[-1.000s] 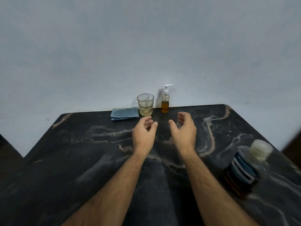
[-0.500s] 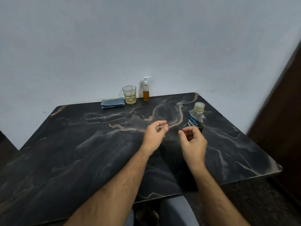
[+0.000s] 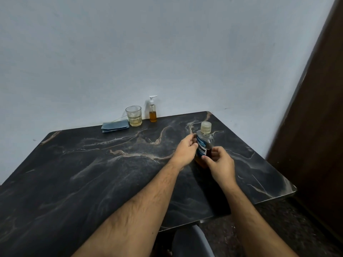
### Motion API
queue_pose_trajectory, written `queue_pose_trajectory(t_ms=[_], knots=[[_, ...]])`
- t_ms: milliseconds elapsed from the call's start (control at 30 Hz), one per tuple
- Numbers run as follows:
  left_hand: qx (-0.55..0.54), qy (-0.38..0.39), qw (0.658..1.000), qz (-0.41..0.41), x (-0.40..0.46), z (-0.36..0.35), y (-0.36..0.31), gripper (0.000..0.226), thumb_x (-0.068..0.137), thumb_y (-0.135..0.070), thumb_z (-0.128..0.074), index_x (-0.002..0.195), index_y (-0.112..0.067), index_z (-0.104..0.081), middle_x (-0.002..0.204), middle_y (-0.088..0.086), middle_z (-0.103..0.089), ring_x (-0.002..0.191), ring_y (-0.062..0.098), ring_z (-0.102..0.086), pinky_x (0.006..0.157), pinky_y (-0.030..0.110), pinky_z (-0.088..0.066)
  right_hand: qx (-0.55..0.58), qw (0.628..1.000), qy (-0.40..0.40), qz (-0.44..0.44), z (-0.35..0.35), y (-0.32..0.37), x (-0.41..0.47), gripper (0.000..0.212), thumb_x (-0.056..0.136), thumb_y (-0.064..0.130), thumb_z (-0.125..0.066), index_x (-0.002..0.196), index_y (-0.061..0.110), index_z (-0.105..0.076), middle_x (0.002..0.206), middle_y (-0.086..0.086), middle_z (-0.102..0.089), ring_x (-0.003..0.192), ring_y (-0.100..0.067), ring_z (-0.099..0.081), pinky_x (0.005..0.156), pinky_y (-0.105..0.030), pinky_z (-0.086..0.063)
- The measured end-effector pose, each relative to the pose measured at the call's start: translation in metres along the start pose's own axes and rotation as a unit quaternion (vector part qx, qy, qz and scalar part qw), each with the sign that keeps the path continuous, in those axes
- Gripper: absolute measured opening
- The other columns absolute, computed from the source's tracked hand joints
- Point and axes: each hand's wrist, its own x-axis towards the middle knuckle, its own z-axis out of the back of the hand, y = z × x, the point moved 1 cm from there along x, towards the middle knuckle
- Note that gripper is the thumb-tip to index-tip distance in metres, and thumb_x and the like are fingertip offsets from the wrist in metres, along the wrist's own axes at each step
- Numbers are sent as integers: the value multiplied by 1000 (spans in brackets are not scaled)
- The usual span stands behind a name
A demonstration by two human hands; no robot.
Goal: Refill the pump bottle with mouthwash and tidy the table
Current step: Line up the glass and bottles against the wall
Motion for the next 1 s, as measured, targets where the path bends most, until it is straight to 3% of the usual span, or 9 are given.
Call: queue_pose_trajectory(t_ms=[200, 400, 567, 700, 800, 1000], knots=[[11, -57, 998, -23, -7, 14, 14, 36, 95, 0, -53, 129, -13, -59, 121, 1, -68, 113, 10, -62, 99, 30, -51, 25, 999, 44, 7, 2, -7, 17, 33, 87, 8, -71, 118, 15, -65, 110, 2, -71, 101, -10, -66, 97, -39, -54], [19, -57, 998, -19, -11, 19, 27, 31, 94, -4, -58, 120, -19, -66, 115, -5, -71, 108, 6, -65, 98, 32, -53, 51, 995, 90, 12, 1, -4, 24, 38, 85, 8, -74, 118, 18, -61, 113, 3, -70, 104, -8, -66, 95, -30, -53], [22, -70, 997, -26, -7, 33, 26, 34, 95, -5, -57, 127, -17, -63, 120, -3, -69, 111, 6, -64, 99, 34, -53, 65, 992, 109, 16, -15, 5, 37, 33, 86, 7, -72, 113, 22, -61, 111, 5, -70, 103, -7, -66, 96, -35, -54], [15, -78, 996, -31, 11, 61, 21, 37, 97, -7, -56, 132, -18, -60, 124, -4, -66, 115, 8, -61, 97, 32, -53, 85, 988, 124, 20, -41, 25, 61, 31, 88, 6, -69, 113, 21, -60, 113, 4, -68, 101, -4, -63, 93, -28, -53], [42, -82, 995, -33, 37, 85, 18, 39, 97, -9, -57, 134, -18, -58, 126, -5, -65, 116, 5, -59, 101, 28, -50, 87, 986, 138, 16, -70, 37, 90, 33, 88, 7, -69, 117, 20, -59, 118, 1, -68, 108, -10, -64, 99, -37, -52], [28, -105, 994, -11, 124, 126, 32, 43, 95, -6, -58, 138, -13, -54, 128, -3, -63, 118, 7, -59, 107, 36, -47, 77, 985, 150, 20, -137, 43, 169, 30, 88, 7, -69, 111, 22, -58, 115, 0, -69, 106, -14, -65, 100, -42, -52]])
